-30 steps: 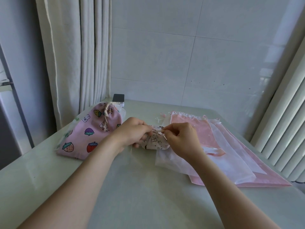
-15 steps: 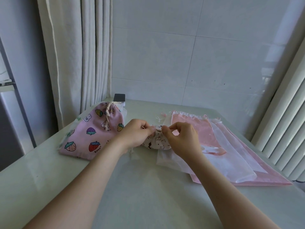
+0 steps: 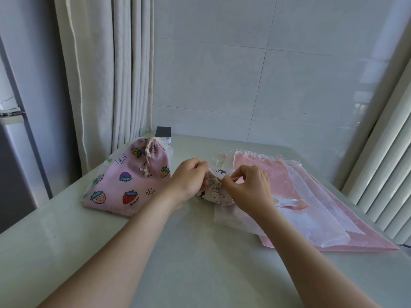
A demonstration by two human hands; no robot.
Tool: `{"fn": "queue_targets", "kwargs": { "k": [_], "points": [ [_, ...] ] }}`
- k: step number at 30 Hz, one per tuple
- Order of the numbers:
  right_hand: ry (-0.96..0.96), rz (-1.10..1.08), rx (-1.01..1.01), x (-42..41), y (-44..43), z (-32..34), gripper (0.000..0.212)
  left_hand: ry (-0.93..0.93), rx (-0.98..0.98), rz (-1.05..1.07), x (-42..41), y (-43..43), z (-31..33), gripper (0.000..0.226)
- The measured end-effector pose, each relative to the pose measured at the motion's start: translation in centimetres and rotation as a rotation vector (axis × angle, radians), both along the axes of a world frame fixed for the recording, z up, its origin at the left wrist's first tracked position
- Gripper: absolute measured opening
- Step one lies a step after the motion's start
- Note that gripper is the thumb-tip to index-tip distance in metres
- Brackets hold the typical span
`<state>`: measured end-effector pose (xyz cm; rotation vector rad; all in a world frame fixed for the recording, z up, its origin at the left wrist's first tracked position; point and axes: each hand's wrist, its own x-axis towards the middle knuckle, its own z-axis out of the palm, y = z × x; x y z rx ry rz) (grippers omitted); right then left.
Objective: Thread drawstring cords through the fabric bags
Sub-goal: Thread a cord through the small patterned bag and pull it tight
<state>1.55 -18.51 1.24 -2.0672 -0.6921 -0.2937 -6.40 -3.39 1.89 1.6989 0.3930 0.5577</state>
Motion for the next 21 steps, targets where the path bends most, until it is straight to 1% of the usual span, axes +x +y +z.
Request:
{"fn": "queue_targets", "kwargs": {
  "k": [3, 7, 10, 14, 18, 21],
  "points": [
    [0.016, 0.03, -0.008, 0.1, 0.2, -0.1, 0.02, -0.076, -0.107, -0.005, 0.2, -0.7, 0.3, 0.026],
    [0.037, 0.075, -0.048, -0.2, 0.2, -0.4, 0.018, -0.117, -0.205, -0.023, 0.2, -0.1, 0.3, 0.023],
    [0.024, 0.087, -0.054, -0.2, 0.1, -0.3, 0.022, -0.145, -0.186, -0.055, 0.1, -0.5, 0.4, 0.028],
    [0.004, 0.105, -0.067, 0.3, 0.1, -0.3, 0.025, -0.178, -0.192, -0.065, -0.1, -0.5, 0.6, 0.028],
    [-0.053, 0.113, -0.159, 0.3, 0.2, -0.6, 0.023, -0.11, -0.177, -0.107, 0.2, -0.1, 0.0, 0.031],
    [-0.149, 0.1, -0.171, 0.2, 0.1, -0.8, 0.012, 0.001, -0.024, -0.103, 0.2, -0.1, -0.4, 0.032]
  ]
}}
